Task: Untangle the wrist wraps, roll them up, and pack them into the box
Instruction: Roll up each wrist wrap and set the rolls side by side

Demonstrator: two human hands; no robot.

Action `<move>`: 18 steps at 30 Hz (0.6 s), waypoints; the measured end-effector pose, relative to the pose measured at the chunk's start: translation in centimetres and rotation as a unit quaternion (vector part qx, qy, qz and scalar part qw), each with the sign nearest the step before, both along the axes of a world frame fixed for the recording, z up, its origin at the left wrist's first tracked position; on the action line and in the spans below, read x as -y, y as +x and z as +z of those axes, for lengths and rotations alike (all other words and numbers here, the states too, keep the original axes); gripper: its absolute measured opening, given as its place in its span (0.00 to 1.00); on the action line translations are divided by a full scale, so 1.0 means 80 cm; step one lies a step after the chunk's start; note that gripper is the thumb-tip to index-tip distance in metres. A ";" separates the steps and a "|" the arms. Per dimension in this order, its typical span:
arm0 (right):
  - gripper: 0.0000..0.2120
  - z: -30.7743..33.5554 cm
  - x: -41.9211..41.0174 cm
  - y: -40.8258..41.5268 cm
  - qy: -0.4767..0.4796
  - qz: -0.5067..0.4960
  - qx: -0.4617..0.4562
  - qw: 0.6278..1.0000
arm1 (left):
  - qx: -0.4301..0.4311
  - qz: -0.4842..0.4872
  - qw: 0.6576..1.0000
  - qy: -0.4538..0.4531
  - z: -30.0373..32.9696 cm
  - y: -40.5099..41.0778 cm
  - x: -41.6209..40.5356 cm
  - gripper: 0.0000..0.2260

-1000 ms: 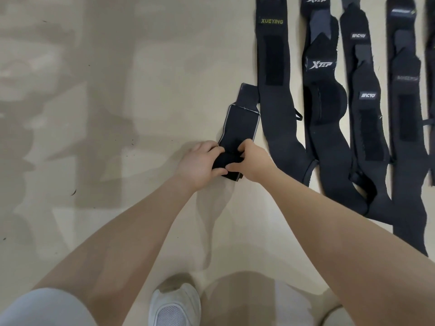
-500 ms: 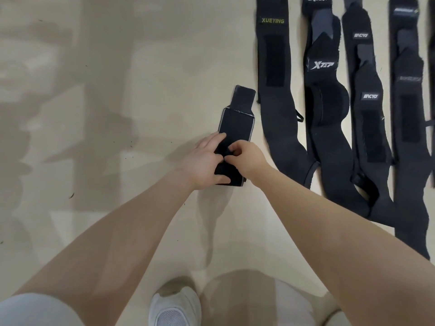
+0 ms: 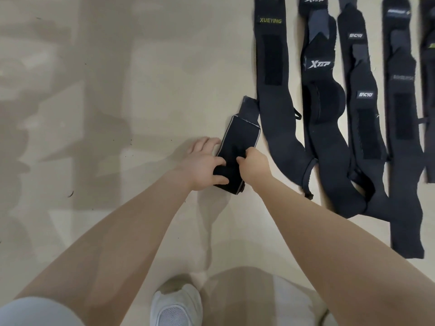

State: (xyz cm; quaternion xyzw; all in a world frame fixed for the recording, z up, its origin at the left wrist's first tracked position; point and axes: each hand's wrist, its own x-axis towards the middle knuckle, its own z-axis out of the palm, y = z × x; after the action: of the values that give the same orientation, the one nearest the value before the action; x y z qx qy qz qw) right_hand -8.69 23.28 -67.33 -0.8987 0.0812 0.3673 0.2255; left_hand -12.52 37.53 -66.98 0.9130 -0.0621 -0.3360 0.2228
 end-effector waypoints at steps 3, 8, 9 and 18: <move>0.05 -0.005 0.000 -0.007 -0.042 0.010 0.034 0.998 | -0.009 -0.031 0.999 0.027 0.007 0.010 0.007 0.23; 0.07 0.007 0.024 -0.003 -0.088 0.017 0.115 0.989 | -0.029 -0.096 0.991 0.093 0.023 0.037 0.018 0.24; 0.07 0.009 0.032 -0.005 -0.071 0.088 0.167 0.979 | -0.034 -0.085 0.992 0.092 0.026 0.039 0.019 0.23; 0.25 0.004 0.044 -0.019 0.064 0.236 0.087 0.966 | -0.088 0.123 0.988 -0.012 0.012 0.038 0.024 0.17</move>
State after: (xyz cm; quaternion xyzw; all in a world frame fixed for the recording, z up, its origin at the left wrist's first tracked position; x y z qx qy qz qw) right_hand -10.22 19.74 -67.01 -0.9046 -0.1767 0.3350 0.1958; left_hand -9.44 35.58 -65.98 0.8777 0.0664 -0.3848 0.2778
